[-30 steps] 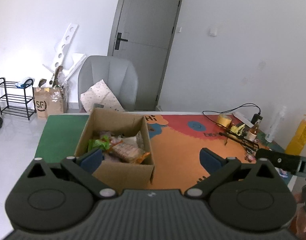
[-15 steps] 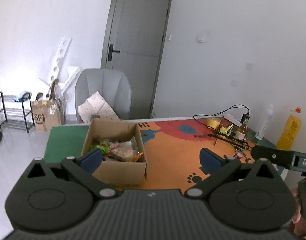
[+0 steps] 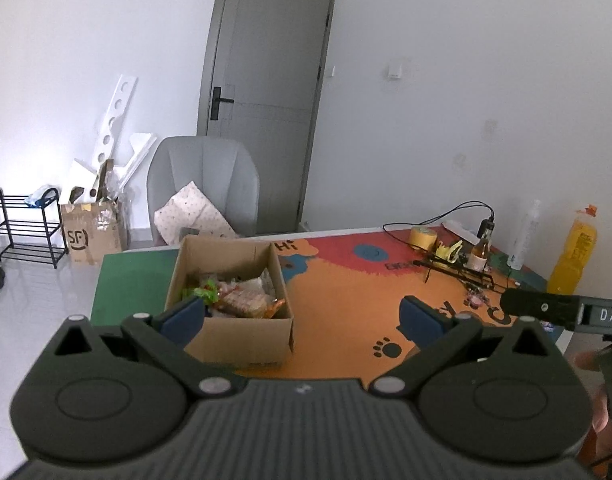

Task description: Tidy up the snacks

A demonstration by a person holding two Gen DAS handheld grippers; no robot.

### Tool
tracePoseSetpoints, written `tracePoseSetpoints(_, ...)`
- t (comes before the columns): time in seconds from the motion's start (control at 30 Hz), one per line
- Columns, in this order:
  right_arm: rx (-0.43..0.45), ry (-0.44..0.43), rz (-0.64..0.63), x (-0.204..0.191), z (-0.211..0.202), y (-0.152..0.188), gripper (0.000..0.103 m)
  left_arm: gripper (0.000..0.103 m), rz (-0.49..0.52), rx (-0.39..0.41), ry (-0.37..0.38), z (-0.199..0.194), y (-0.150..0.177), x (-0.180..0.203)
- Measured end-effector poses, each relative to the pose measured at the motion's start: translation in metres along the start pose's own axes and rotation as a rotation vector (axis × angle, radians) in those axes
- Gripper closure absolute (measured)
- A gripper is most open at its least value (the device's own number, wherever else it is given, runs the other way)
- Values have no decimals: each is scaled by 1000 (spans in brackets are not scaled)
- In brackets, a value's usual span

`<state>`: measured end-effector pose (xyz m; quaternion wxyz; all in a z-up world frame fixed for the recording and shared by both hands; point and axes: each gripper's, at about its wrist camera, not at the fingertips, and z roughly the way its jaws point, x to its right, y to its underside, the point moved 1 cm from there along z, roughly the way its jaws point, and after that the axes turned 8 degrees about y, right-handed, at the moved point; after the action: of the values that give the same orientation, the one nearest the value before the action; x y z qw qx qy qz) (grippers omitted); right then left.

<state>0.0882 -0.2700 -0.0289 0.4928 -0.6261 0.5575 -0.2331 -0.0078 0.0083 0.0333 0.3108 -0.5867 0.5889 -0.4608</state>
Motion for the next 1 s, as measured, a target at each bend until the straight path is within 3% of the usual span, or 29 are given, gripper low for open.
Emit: tracePoseSetpoints(1.0, -34, 7, -68, -11, 3, 5, 0, 0, -11, -7, 6, 2, 4, -9)
